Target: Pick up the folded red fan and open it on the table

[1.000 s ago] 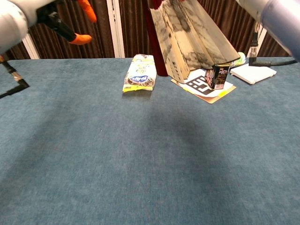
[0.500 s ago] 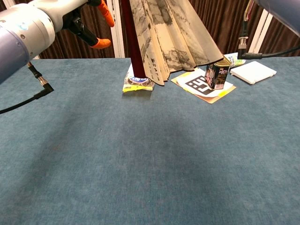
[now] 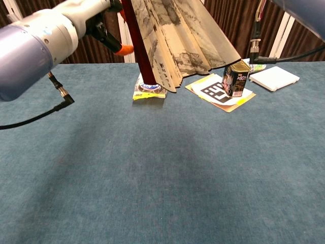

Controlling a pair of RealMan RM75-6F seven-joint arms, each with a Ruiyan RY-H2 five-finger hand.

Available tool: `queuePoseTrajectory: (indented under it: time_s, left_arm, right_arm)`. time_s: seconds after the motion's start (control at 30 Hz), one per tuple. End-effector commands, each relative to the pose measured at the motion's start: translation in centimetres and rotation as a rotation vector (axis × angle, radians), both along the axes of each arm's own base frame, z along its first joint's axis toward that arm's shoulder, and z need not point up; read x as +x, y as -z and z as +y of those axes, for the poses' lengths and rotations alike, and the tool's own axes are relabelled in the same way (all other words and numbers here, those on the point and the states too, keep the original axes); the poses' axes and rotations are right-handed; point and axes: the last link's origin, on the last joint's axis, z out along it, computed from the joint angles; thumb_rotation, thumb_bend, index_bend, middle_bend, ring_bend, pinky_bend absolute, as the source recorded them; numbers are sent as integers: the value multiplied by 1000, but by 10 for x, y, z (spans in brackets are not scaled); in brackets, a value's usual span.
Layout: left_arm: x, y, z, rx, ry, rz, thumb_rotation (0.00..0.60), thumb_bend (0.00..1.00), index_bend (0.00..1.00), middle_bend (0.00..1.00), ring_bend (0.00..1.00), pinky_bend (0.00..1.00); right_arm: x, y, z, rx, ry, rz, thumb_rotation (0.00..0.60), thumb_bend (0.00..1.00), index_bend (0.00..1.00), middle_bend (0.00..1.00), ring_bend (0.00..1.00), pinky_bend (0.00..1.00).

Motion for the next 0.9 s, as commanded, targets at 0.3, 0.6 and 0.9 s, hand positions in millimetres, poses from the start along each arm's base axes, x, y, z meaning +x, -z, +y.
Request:
queuePoseTrajectory:
  time_s: [0.3,0.6,0.9]
  left_arm:
    - [-3,10,-9,-60,9,23,600,451,397,53,0,0]
    - [-7,17,-10,-68,5,33,600,516,449,72,0,0]
    - [-3,23,-12,-68,11,20,600,602,480,85,0,0]
  right_arm:
    - [0,0,-1,2,19,1,600,578,769,219,0,0]
    - [0,2,0,7,17,3,600,577,770,219,0,0]
    - [2,1,2,8,7,-4,600,578,773,221,0,0]
